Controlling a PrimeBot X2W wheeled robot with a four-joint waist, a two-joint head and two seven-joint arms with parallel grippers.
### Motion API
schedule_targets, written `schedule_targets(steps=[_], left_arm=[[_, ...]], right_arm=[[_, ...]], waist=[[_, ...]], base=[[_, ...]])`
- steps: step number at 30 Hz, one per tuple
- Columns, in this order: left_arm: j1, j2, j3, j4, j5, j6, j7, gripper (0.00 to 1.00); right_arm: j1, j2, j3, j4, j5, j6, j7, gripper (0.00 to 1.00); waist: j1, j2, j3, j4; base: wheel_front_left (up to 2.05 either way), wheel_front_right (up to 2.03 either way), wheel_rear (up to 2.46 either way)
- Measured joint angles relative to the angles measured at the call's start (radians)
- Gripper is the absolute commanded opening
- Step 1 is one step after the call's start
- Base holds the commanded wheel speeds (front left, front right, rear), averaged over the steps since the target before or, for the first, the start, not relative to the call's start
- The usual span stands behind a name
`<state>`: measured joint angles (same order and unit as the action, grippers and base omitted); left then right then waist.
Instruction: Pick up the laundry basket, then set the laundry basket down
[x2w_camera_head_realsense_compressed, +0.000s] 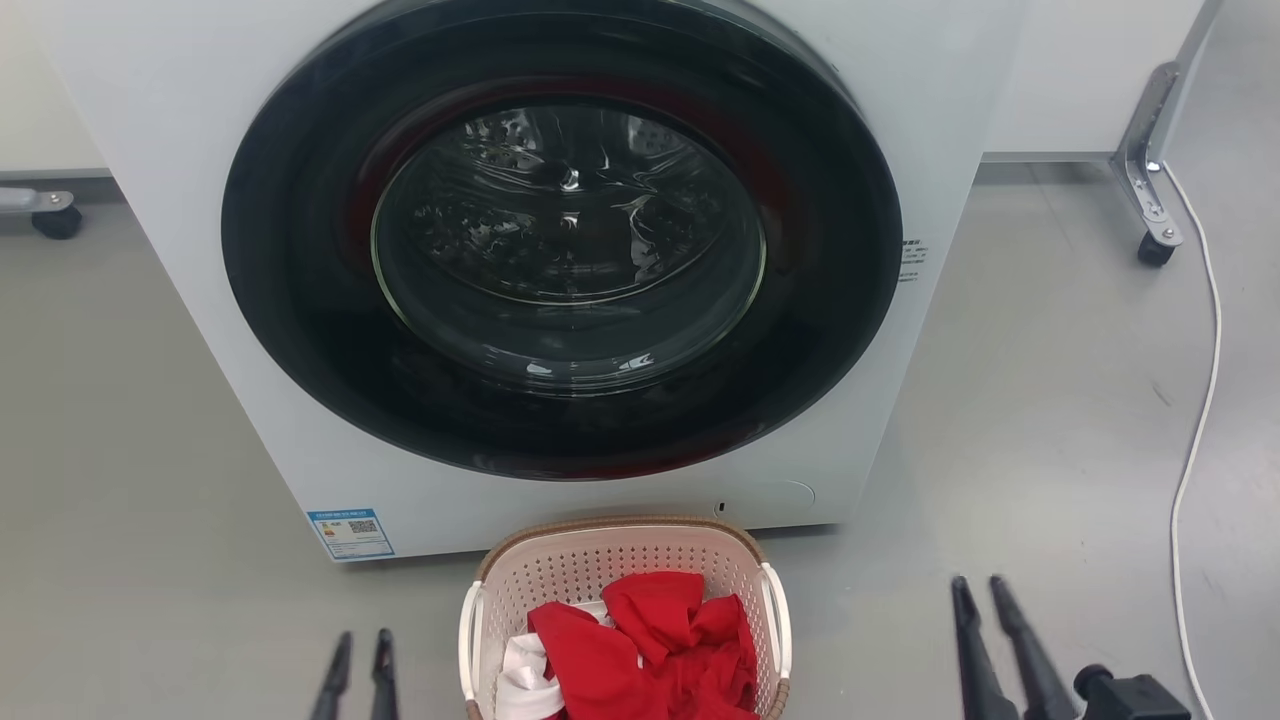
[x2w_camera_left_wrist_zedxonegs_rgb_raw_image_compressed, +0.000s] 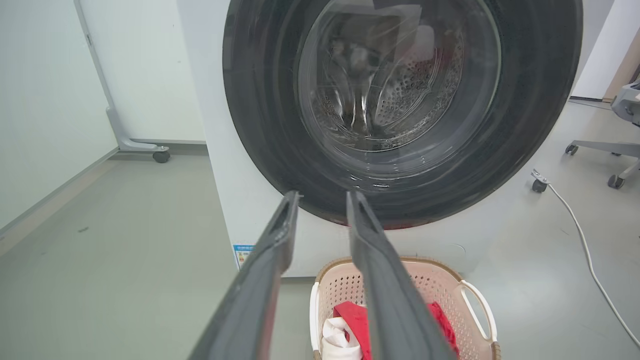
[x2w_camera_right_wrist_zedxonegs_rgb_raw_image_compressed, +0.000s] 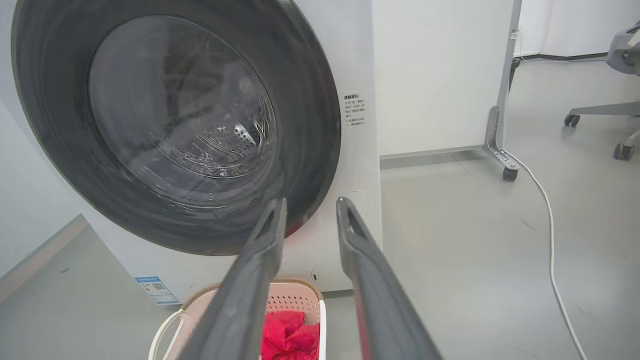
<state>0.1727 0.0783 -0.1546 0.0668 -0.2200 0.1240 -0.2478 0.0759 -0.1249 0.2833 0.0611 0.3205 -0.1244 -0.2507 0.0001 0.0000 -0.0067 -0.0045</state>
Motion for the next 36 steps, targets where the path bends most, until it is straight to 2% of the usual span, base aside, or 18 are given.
schedule_targets(steps=[6,11,36], left_arm=[[0.006,-0.003,0.0,0.047,-0.013,-0.002,0.006,0.0],[0.004,-0.004,0.012,0.055,-0.054,-0.011,0.018,0.0],[-0.052,-0.011,0.079,0.101,-0.429,-0.073,0.12,0.0]], right_arm=[[0.024,0.007,0.0,0.048,0.01,0.002,0.006,0.0],[0.02,0.01,-0.021,0.053,0.064,0.012,0.023,0.0],[-0.026,0.03,-0.132,0.103,0.403,0.073,0.126,0.0]], waist=[[0.0,0.0,0.0,0.0],[0.0,0.0,0.001,0.0],[0.0,0.0,0.003,0.002]], base=[[0.0,0.0,0.0],[0.0,0.0,0.0],[0.0,0.0,0.0]])
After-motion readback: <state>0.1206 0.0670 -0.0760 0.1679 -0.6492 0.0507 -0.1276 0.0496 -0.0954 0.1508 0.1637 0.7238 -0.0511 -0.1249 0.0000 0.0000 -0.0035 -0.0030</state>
